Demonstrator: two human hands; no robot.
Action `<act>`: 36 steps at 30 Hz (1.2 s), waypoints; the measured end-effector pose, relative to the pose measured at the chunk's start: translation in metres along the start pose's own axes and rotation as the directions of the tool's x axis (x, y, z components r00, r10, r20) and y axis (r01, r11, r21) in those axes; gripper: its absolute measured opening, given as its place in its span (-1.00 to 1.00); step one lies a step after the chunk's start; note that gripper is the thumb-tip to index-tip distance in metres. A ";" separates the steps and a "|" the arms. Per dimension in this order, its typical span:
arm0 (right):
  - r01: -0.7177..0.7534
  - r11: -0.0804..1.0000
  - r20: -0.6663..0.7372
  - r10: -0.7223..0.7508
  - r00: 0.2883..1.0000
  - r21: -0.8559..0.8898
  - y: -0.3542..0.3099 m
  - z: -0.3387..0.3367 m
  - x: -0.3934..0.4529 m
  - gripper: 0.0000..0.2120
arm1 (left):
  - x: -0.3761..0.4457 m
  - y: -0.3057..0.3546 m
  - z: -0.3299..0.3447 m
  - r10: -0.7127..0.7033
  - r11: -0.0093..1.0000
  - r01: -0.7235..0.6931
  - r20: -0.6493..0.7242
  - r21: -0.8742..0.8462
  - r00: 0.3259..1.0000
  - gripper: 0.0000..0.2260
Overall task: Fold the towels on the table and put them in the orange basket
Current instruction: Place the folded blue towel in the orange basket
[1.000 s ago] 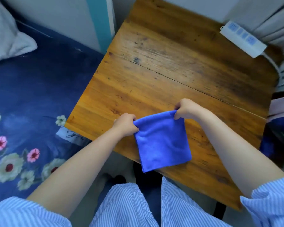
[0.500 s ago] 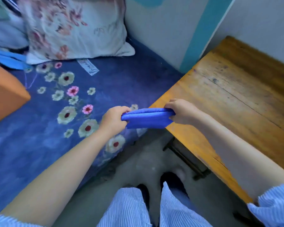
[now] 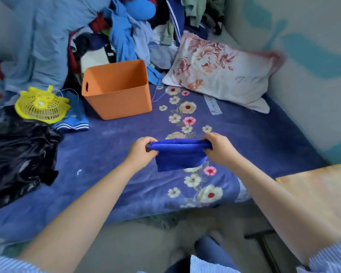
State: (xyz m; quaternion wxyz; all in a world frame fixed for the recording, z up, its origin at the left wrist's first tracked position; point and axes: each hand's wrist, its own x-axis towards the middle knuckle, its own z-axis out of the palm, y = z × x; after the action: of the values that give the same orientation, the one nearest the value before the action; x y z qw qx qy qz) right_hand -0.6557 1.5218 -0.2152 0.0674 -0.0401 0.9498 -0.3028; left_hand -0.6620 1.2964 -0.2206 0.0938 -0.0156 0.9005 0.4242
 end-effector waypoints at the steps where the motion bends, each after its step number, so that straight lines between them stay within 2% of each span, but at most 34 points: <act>1: 0.011 1.000 0.007 -0.012 1.000 0.012 -0.010 0.004 0.008 -0.78 | 0.001 -0.008 -0.010 -0.029 0.998 0.027 -0.033 -0.056 0.999 -0.84; 5: 0.101 0.994 0.047 -0.103 0.994 0.039 -0.050 0.018 0.045 -0.71 | 0.013 -0.032 -0.047 -0.093 0.970 0.054 -0.158 -0.236 0.983 -0.80; 9: 0.157 0.986 0.035 -0.159 0.987 0.053 -0.082 0.028 0.089 -0.69 | 0.043 -0.049 -0.080 -0.127 0.956 0.052 -0.249 -0.288 0.960 -0.80; 14: 0.165 0.984 0.027 -0.167 0.986 0.072 -0.110 0.041 0.155 -0.74 | 0.097 -0.067 -0.121 -0.117 0.971 0.040 -0.321 -0.237 0.940 -0.85; 18: 0.210 0.971 0.027 -0.214 0.976 0.111 -0.138 0.052 0.225 -0.70 | 0.157 -0.079 -0.162 -0.124 0.980 0.062 -0.341 -0.188 0.932 -0.84; 23: 0.219 0.961 -0.082 -0.208 0.975 0.166 -0.171 0.062 0.318 -0.64 | 0.243 -0.090 -0.217 -0.159 0.973 0.083 -0.359 -0.217 0.920 -0.80; 27: 0.125 0.942 -0.081 -0.104 0.991 0.313 -0.192 0.073 0.382 -0.83 | 0.298 -0.105 -0.249 -0.205 0.955 0.098 -0.383 -0.280 0.901 -0.82; 30: 0.099 0.873 -0.091 -0.063 0.994 0.477 -0.205 0.078 0.418 -0.85 | 0.331 -0.110 -0.265 -0.200 0.946 0.066 -0.410 -0.318 0.890 -0.85; 32: 0.098 0.805 -0.113 -0.038 0.993 0.585 -0.214 0.081 0.446 -0.76 | 0.357 -0.113 -0.276 -0.176 0.950 0.038 -0.435 -0.308 0.883 -0.82; 36: 0.131 0.721 -0.158 -0.029 0.987 0.680 -0.224 0.093 0.492 -0.75 | 0.406 -0.120 -0.289 -0.150 0.956 0.013 -0.449 -0.294 0.881 -0.77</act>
State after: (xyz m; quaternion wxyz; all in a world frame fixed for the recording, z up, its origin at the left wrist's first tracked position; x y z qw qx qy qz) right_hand -1.1200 1.2292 -0.2117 -0.0007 -0.0324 0.7693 -0.6380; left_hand -1.0929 1.0188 -0.2056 -0.1106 -0.1687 0.8252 0.5277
